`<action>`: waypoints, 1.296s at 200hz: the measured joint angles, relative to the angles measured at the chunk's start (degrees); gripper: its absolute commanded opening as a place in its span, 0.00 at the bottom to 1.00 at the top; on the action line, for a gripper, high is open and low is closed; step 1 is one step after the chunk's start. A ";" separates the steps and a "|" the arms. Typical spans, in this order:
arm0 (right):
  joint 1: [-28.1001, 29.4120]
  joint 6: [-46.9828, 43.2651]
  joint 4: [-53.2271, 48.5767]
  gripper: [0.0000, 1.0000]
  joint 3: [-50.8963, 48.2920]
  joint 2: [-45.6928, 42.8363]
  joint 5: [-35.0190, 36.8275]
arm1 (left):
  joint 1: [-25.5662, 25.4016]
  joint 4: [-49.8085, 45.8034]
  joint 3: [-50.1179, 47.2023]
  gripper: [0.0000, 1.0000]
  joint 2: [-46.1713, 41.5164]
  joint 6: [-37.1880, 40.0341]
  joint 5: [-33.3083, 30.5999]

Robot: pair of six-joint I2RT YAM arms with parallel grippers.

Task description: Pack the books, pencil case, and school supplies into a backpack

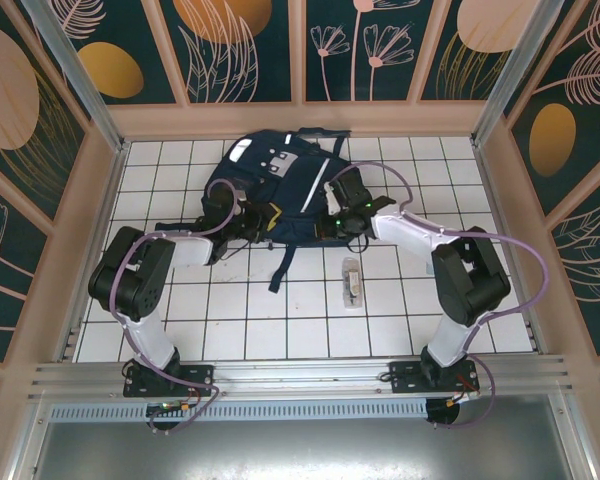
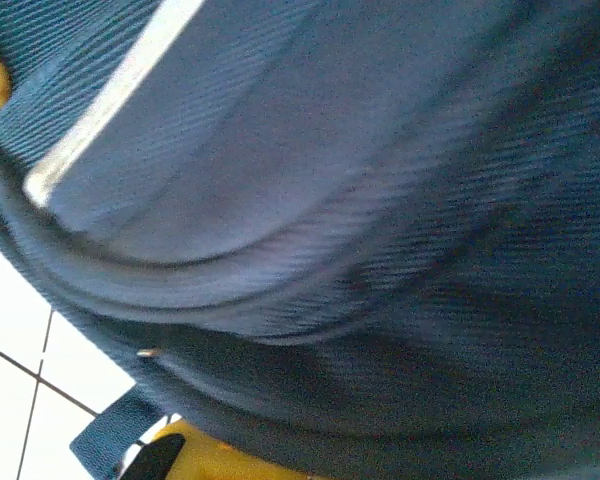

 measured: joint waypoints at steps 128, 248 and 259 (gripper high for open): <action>-2.45 -3.98 -6.05 0.00 2.67 -0.83 -8.15 | 4.83 -15.15 9.70 0.04 1.70 13.97 4.92; 10.78 10.95 11.96 0.00 12.59 14.45 -18.14 | 6.47 -30.34 15.91 0.87 -7.58 24.85 -4.55; 10.78 11.54 12.17 0.00 13.05 14.56 -18.18 | 6.47 -30.77 13.44 0.86 -10.78 24.87 -4.33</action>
